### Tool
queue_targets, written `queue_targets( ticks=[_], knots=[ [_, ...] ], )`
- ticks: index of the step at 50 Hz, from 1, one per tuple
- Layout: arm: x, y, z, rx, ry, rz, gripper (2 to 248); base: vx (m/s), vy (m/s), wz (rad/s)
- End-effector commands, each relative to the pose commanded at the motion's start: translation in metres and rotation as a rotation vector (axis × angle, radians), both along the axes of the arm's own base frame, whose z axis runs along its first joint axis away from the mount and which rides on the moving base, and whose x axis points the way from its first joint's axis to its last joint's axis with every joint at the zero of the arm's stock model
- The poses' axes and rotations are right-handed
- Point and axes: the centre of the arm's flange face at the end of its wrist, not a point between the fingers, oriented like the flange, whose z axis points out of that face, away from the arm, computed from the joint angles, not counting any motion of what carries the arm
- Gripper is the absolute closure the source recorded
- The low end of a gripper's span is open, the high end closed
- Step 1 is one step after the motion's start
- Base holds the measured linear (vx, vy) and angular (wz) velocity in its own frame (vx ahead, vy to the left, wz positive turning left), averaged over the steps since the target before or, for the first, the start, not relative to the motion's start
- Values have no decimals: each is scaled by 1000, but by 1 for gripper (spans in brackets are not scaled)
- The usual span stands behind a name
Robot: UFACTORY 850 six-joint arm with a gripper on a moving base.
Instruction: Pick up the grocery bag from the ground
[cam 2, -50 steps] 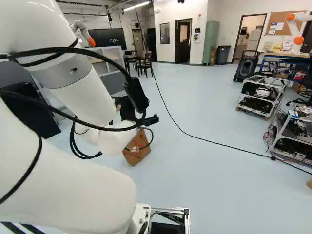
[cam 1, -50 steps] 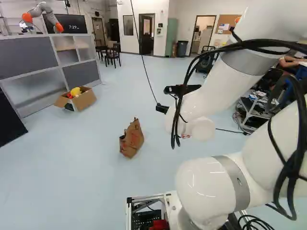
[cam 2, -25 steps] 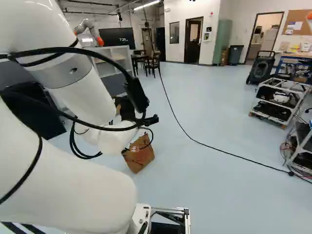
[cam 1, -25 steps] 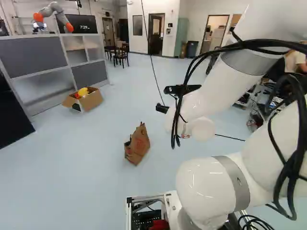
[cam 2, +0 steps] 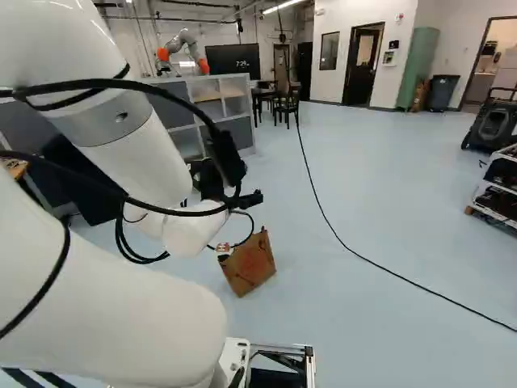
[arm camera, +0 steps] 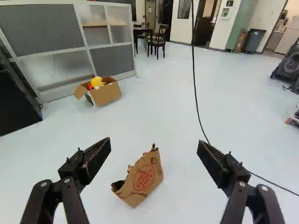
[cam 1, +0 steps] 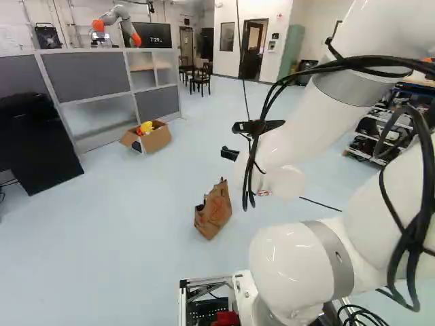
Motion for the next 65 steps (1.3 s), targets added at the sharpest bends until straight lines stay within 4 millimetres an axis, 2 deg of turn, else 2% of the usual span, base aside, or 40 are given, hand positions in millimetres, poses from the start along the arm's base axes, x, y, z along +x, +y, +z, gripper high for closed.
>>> queue_targets(
  ticks=[45, 46, 65],
  knots=[
    [0, 0, 0, 0, 0, 0, 3, 177, 2, -4],
    [7, 0, 1, 0, 3, 0, 3, 163, -7, -14],
    [30, 0, 4, 0, 12, 0, 3, 20, 0, -4]
  ],
)
